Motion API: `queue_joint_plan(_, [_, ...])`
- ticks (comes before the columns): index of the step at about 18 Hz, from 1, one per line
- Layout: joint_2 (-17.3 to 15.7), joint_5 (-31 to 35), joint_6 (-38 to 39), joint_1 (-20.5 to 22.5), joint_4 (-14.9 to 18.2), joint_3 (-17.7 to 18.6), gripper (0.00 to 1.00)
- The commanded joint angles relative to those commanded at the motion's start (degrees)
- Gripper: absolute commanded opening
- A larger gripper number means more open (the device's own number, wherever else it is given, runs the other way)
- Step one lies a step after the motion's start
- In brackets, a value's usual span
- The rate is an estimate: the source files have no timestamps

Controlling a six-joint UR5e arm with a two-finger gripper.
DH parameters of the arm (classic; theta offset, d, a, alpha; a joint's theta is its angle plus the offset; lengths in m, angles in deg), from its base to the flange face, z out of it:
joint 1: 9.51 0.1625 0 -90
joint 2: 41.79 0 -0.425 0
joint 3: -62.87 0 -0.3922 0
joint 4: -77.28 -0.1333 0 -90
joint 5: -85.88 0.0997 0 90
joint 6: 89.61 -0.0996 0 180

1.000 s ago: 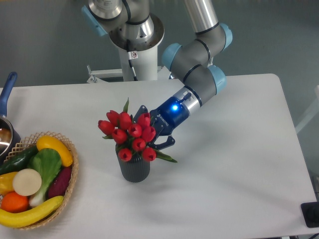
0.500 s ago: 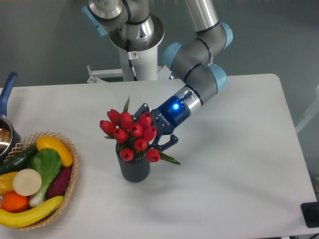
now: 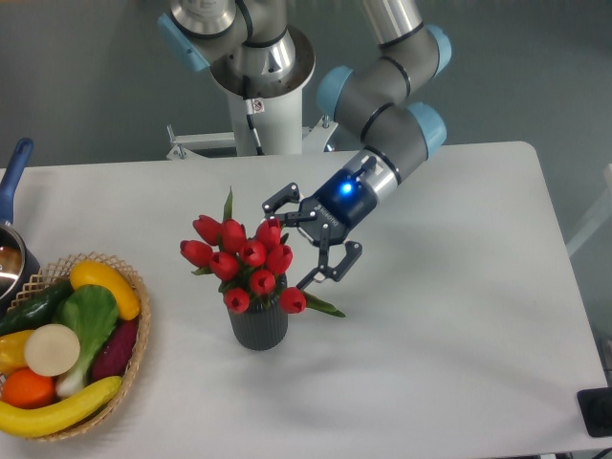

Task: Insert the flowers into the vase

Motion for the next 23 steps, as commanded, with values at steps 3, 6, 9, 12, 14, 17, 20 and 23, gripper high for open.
queue_joint_plan(3, [-5.8,0.2,0.1,5.6,0.1,0.5,1.0])
queue_joint_plan(6, [-9.1,5.1,0.0,10.4,0.1,-0.5,1.0])
queue_joint_plan(9, [-12.0,12.6,0.0,12.8,0.2,-3.6,1.0])
queue_joint_plan(12, [-14.9,20.9,0.1,15.0,1.7,-7.2,1.0])
queue_joint_plan(14, [-16.2,26.3,-0.3,15.3,2.2,-8.3,1.0])
queue_joint_plan(17, [-17.1,34.3,-4.8,15.0,4.3,-9.9,1.0])
queue_joint_plan(20, [-17.4,39.2,-14.8,15.7,14.5,-14.0,1.0])
queue_joint_plan(23, [-17.2,42.3,-26.1,19.3,26.5,-18.7,1.0])
